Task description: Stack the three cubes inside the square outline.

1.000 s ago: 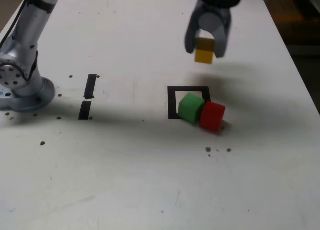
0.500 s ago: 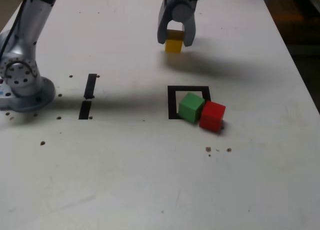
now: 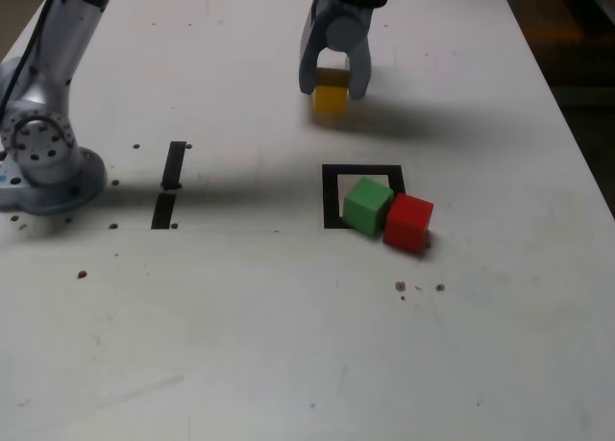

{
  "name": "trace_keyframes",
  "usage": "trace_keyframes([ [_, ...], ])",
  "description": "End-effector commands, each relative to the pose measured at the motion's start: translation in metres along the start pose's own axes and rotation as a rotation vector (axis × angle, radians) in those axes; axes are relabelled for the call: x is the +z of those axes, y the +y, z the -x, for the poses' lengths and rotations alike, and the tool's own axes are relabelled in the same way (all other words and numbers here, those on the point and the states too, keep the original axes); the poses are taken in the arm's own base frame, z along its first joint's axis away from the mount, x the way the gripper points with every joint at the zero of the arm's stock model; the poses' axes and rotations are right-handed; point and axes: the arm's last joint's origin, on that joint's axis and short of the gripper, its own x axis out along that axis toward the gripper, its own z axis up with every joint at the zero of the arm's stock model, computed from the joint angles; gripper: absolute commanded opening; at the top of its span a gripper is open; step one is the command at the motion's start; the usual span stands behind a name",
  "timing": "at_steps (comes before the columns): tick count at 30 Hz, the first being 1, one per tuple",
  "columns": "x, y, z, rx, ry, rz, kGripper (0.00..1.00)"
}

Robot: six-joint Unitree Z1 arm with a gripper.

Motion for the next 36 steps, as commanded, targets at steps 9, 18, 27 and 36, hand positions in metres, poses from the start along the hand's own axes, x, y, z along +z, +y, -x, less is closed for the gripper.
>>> trace_keyframes([
  [9, -0.004, 0.005, -0.009, -0.016, 0.006, 0.004, 0.76],
  [18, -0.021, -0.013, 0.022, 0.07, -0.051, -0.005, 0.85],
  [27, -0.046, -0.045, 0.048, 0.096, -0.098, 0.004, 0.87],
  [36, -0.072, -0.098, 0.058, 0.081, -0.139, 0.044, 0.87],
])
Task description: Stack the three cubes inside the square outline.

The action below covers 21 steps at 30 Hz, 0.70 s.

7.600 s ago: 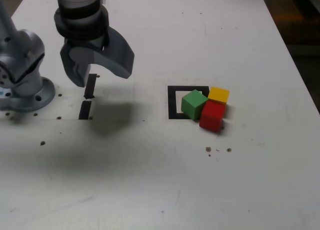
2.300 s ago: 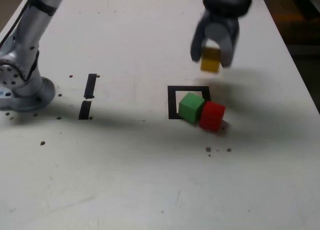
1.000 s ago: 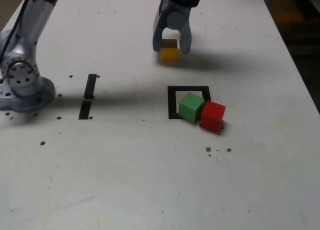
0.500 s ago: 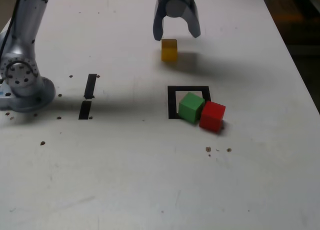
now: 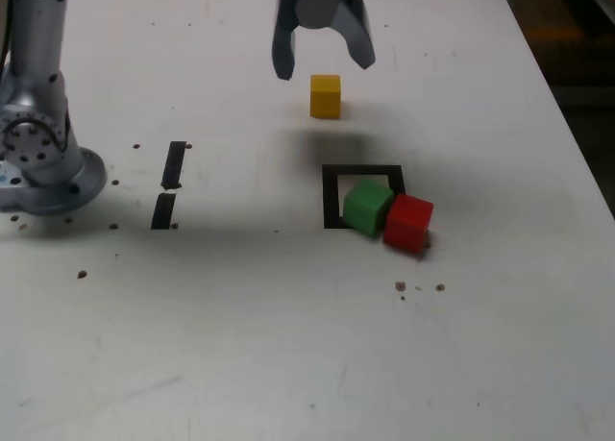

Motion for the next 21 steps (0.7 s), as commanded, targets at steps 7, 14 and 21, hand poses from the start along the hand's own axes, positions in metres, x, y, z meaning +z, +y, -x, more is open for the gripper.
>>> trace_keyframes([
  [7, -0.017, -0.048, 0.012, -0.018, -0.034, 0.088, 0.87],
  [14, -0.018, -0.074, 0.002, -0.047, 0.01, 0.212, 0.87],
  [21, -0.006, -0.085, -0.019, -0.098, 0.047, 0.298, 0.88],
])
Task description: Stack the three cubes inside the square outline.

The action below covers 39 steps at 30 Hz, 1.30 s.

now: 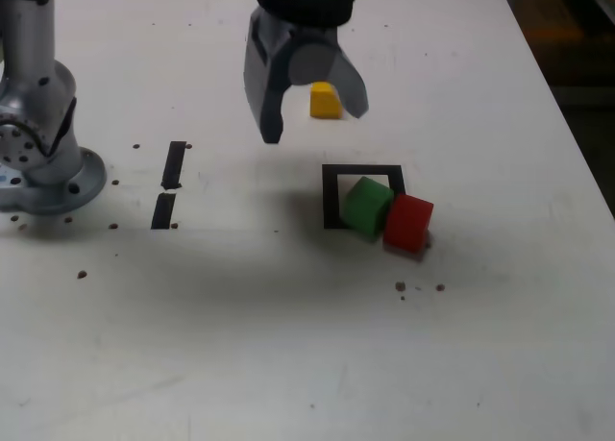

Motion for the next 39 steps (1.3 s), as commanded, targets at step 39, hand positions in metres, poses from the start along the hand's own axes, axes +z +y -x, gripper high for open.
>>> trace_keyframes([
  [39, 0.064, -0.014, -0.06, -0.106, 0.015, 0.066, 0.88],
])
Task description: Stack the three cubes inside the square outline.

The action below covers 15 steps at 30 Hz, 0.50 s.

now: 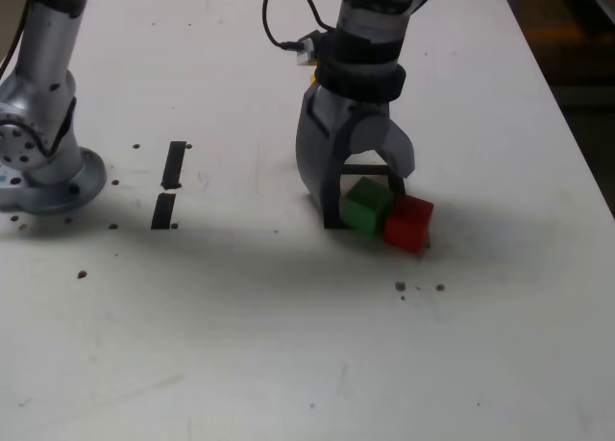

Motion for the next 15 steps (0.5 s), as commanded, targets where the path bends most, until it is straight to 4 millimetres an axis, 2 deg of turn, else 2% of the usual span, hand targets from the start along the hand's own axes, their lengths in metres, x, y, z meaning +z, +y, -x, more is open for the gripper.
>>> trace_keyframes([
  [1, 0.0017, -0.0002, -0.0005, -0.005, 0.001, 0.0, 0.88],
  [15, 0.0047, -0.0071, -0.0073, -0.023, 0.017, -0.016, 0.81],
])
